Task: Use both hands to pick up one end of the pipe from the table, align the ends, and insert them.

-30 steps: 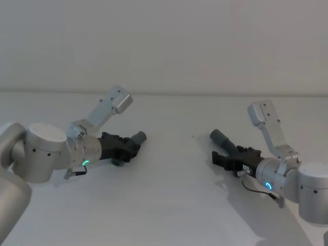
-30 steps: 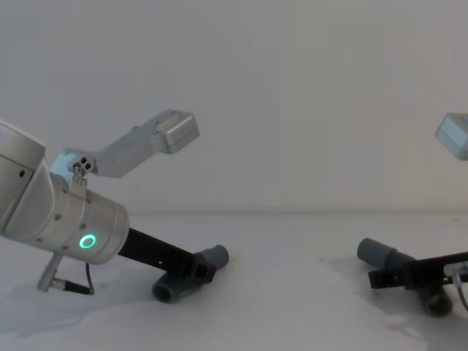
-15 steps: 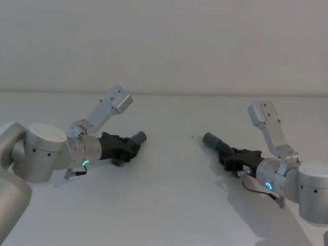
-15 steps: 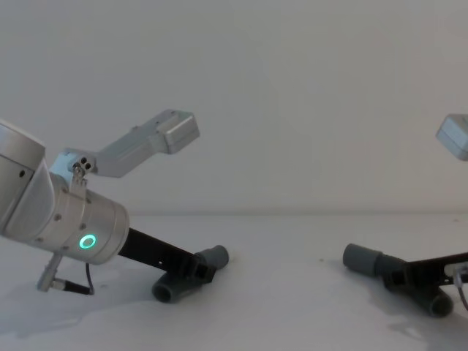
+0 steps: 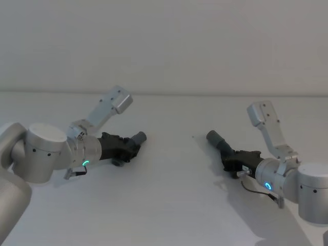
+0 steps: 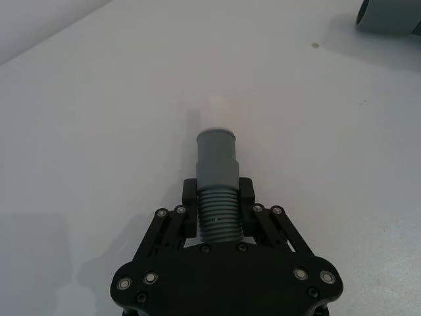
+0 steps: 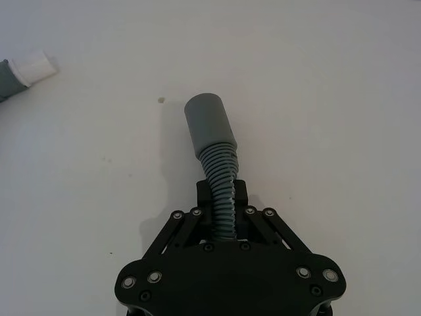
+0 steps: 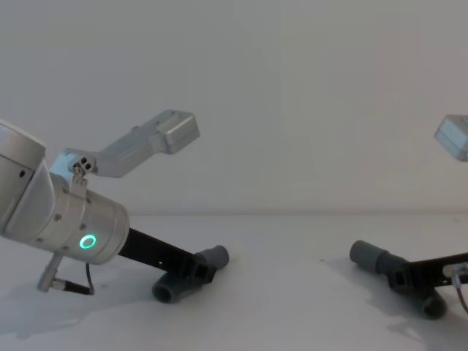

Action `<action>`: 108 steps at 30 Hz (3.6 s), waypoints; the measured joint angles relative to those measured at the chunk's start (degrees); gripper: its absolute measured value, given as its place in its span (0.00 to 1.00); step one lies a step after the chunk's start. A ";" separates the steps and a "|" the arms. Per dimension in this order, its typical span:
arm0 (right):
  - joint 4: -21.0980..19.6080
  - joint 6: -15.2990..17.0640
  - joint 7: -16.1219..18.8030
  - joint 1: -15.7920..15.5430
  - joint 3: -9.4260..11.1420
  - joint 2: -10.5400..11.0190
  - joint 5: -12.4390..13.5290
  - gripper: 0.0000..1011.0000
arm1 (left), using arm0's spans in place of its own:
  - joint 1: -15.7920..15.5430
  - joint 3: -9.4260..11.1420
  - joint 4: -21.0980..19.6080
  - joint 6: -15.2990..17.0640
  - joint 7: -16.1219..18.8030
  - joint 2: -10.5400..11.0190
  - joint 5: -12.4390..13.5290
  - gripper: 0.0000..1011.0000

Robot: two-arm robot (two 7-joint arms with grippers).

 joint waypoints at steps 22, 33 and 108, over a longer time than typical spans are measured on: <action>-2.97 -6.96 4.17 -1.75 1.39 1.72 0.97 0.15 | -1.46 3.04 -2.86 -1.72 -1.75 2.50 3.72 0.34; -5.09 -12.76 11.93 -2.48 2.25 5.77 3.62 0.15 | -3.35 6.17 -6.66 -6.21 -6.41 6.09 6.78 0.34; -0.81 -43.43 41.14 -0.01 -6.58 26.49 -0.19 0.15 | -11.89 15.54 -3.42 -27.34 -35.54 14.69 -0.26 0.34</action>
